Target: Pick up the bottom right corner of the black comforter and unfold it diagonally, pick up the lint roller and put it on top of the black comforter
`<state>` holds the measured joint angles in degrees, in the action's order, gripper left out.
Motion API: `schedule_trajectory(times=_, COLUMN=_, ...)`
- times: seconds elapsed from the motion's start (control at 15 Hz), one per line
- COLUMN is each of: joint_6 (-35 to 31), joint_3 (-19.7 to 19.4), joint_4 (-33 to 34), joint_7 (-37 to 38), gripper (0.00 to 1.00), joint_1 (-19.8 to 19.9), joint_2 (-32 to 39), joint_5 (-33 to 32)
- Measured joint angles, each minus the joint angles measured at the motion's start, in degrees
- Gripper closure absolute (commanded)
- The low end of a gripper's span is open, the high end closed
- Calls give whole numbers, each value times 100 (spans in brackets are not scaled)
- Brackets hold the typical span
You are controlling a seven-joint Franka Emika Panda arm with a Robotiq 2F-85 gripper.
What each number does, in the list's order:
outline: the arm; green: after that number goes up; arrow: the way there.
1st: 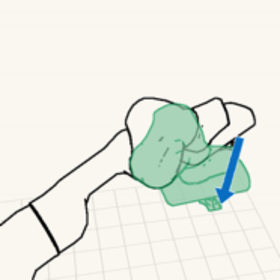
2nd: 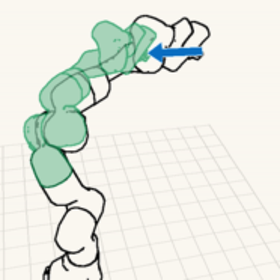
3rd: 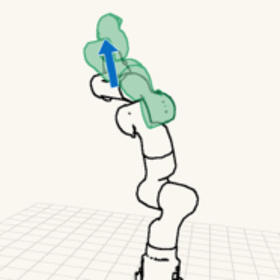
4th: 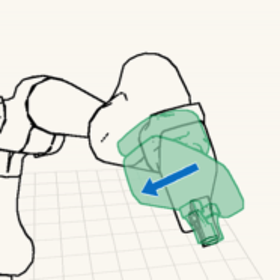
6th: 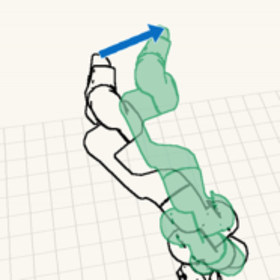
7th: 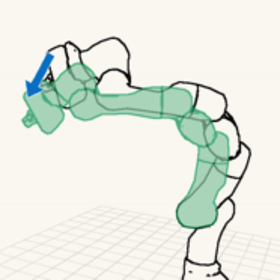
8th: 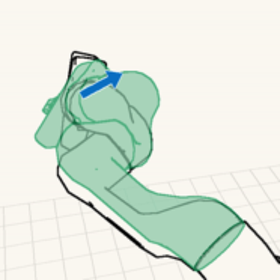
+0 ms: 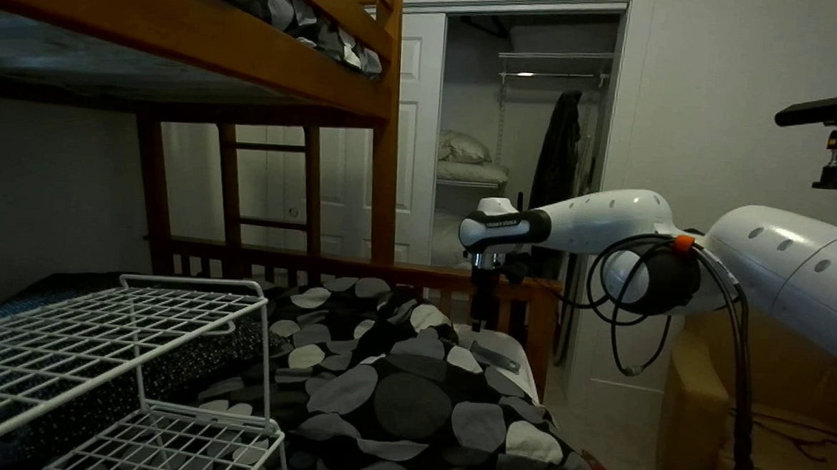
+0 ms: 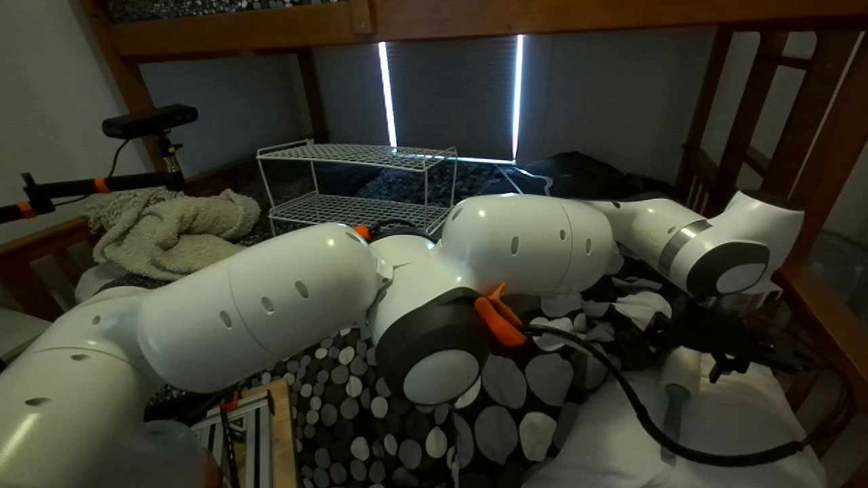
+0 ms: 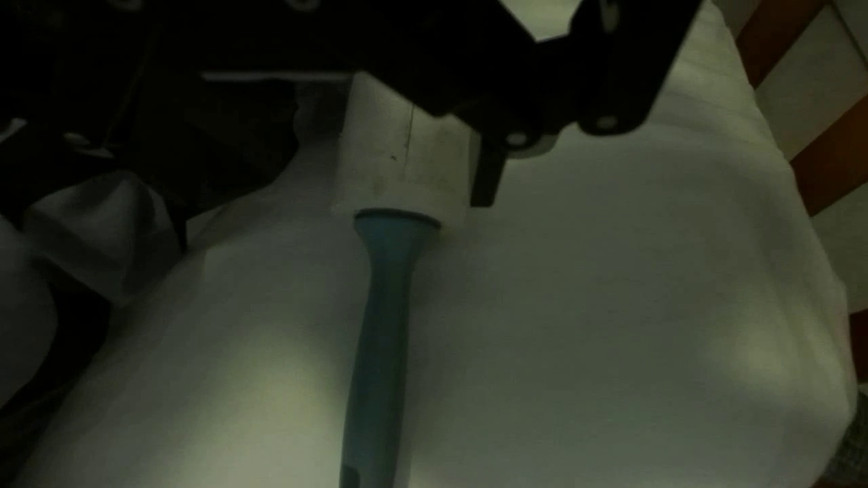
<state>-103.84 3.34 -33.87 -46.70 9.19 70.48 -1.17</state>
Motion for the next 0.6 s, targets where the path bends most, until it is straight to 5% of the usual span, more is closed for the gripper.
schedule_trajectory(times=0.27, joint_6=-650, joint_3=-13, joint_4=9, joint_7=-119, gripper=0, joint_1=-112, joint_2=289, joint_5=-98)
schedule_trajectory(times=0.6, joint_6=-1659, joint_3=-6, joint_4=29, joint_7=-197, gripper=50, joint_1=-124, joint_2=513, joint_5=-148)
